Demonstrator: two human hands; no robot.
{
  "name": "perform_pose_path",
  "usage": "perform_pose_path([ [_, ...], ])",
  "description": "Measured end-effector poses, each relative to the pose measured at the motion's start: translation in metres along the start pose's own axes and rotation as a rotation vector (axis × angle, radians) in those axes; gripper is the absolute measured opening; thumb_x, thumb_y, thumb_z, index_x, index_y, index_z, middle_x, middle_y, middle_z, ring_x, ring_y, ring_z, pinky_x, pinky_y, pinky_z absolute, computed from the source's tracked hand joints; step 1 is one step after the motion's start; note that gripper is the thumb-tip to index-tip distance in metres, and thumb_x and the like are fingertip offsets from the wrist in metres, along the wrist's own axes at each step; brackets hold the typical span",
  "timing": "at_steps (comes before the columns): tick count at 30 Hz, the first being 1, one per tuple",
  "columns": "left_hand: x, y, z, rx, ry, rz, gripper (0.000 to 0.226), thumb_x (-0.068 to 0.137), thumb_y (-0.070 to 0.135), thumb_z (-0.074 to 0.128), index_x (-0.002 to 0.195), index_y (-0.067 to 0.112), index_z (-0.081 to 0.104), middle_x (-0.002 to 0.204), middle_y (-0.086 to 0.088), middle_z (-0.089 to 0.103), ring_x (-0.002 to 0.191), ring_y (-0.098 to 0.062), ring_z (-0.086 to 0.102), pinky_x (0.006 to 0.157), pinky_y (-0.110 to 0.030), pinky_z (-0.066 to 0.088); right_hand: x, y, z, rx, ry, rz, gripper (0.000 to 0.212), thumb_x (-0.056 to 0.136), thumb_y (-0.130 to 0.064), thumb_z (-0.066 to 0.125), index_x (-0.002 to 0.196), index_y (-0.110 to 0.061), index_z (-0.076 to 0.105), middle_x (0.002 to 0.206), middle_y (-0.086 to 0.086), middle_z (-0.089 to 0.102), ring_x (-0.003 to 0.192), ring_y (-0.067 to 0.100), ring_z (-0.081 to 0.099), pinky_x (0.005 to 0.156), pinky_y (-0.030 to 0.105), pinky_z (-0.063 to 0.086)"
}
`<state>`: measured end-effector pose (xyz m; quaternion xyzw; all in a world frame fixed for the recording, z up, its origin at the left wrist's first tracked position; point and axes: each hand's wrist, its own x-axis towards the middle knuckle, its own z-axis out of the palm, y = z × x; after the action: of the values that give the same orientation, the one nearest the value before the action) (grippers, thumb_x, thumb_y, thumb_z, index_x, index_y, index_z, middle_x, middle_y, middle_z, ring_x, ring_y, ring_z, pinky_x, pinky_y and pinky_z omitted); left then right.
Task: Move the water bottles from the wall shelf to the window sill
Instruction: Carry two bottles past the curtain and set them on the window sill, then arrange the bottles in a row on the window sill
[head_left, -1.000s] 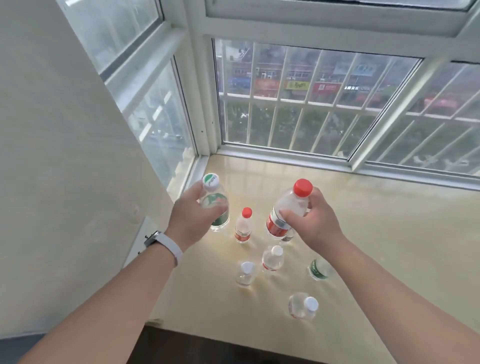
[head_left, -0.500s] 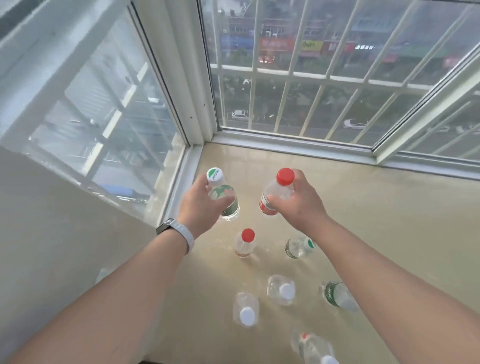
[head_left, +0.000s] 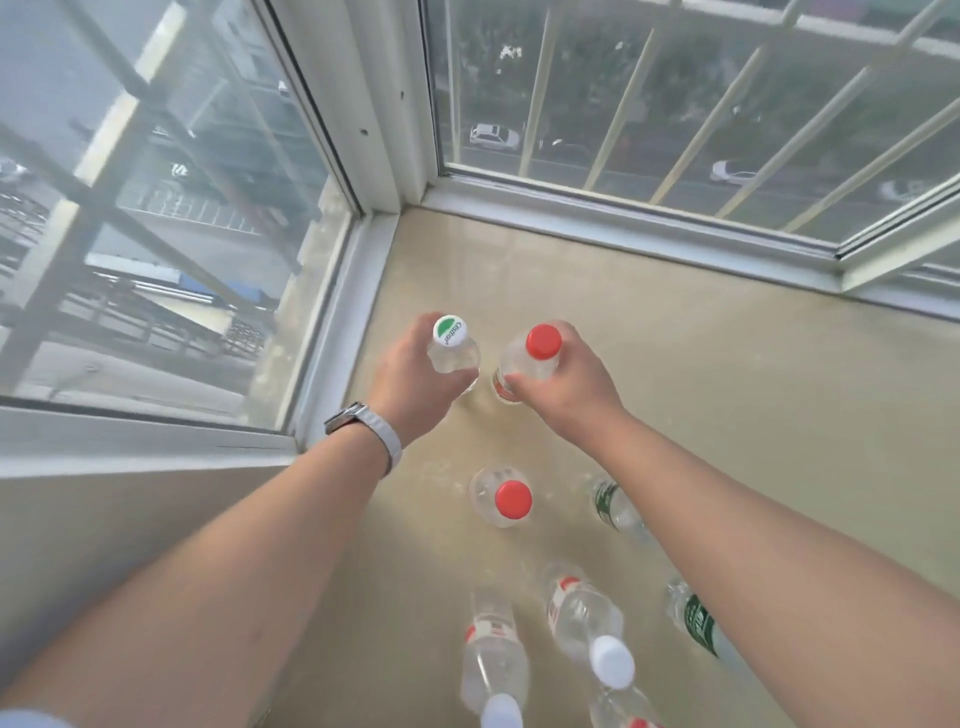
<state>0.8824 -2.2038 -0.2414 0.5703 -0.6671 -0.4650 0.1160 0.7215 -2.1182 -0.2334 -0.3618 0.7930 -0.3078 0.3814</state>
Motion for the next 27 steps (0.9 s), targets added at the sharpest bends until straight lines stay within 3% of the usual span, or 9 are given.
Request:
perform_pose_path([
  [5,0.007,-0.004,0.006,-0.002,-0.031,0.021,0.046,0.076,0.028,0.076,0.113,0.039,0.052,0.093,0.019,0.062,0.090,-0.007,0.062,0.069,-0.028,0.052,0.009,0.006,0.009,0.019,-0.008,-0.058,0.031,0.078,-0.029,0.073,0.092,-0.041,0.049,0.097,-0.018,0.059,0.088,-0.003,0.055,0.073,0.008,0.039],
  [9,0.011,-0.004,0.007,0.026,-0.059,0.025,0.055,0.075,0.030,0.076,0.121,0.040,0.048,0.100,0.018,0.060,0.096,-0.013,0.061,0.076,-0.034,0.054,0.014,0.012,0.011,0.026,-0.035,-0.093,0.036,0.077,-0.026,0.075,0.104,-0.032,0.052,0.105,-0.013,0.058,0.098,0.006,0.056,0.079,0.018,0.041],
  [13,0.007,-0.004,0.002,0.035,-0.076,0.057,0.060,0.074,0.033,0.078,0.124,0.041,0.045,0.111,0.015,0.060,0.102,-0.014,0.059,0.084,-0.039,0.053,0.014,0.012,0.001,0.011,-0.104,-0.063,0.047,0.074,-0.028,0.078,0.113,-0.033,0.052,0.110,-0.016,0.058,0.104,0.003,0.054,0.083,0.014,0.040],
  [16,-0.005,-0.006,-0.006,0.071,-0.068,0.068,0.067,0.078,0.036,0.077,0.135,0.036,0.042,0.127,0.014,0.055,0.116,-0.010,0.051,0.090,-0.027,0.040,0.005,0.011,-0.012,-0.066,-0.102,-0.028,0.070,0.073,-0.041,0.077,0.134,-0.028,0.045,0.133,-0.010,0.052,0.124,0.010,0.048,0.102,0.029,0.039],
  [18,-0.018,-0.007,-0.013,0.090,-0.057,0.064,0.070,0.080,0.037,0.076,0.139,0.032,0.040,0.136,0.010,0.052,0.125,-0.010,0.047,0.097,-0.027,0.038,-0.013,0.010,-0.023,-0.140,-0.103,0.014,0.084,0.076,-0.049,0.073,0.145,-0.024,0.033,0.148,-0.005,0.040,0.134,0.013,0.040,0.108,0.033,0.035],
  [20,-0.037,-0.007,-0.019,0.102,-0.052,0.064,0.068,0.082,0.035,0.075,0.140,0.029,0.040,0.137,0.007,0.051,0.128,-0.011,0.046,0.101,-0.028,0.037,-0.037,0.012,-0.036,-0.213,-0.084,0.022,0.082,0.082,-0.049,0.067,0.148,-0.021,0.029,0.152,-0.002,0.035,0.137,0.015,0.037,0.109,0.033,0.032],
  [27,-0.120,-0.017,-0.024,0.170,-0.210,0.154,0.051,0.089,0.042,0.065,0.135,0.025,0.049,0.131,0.010,0.056,0.123,-0.007,0.049,0.106,-0.032,0.039,-0.120,0.027,-0.073,-0.444,-0.019,0.038,0.062,0.088,-0.049,0.059,0.140,-0.020,0.042,0.143,0.000,0.044,0.131,0.020,0.041,0.100,0.036,0.038],
])
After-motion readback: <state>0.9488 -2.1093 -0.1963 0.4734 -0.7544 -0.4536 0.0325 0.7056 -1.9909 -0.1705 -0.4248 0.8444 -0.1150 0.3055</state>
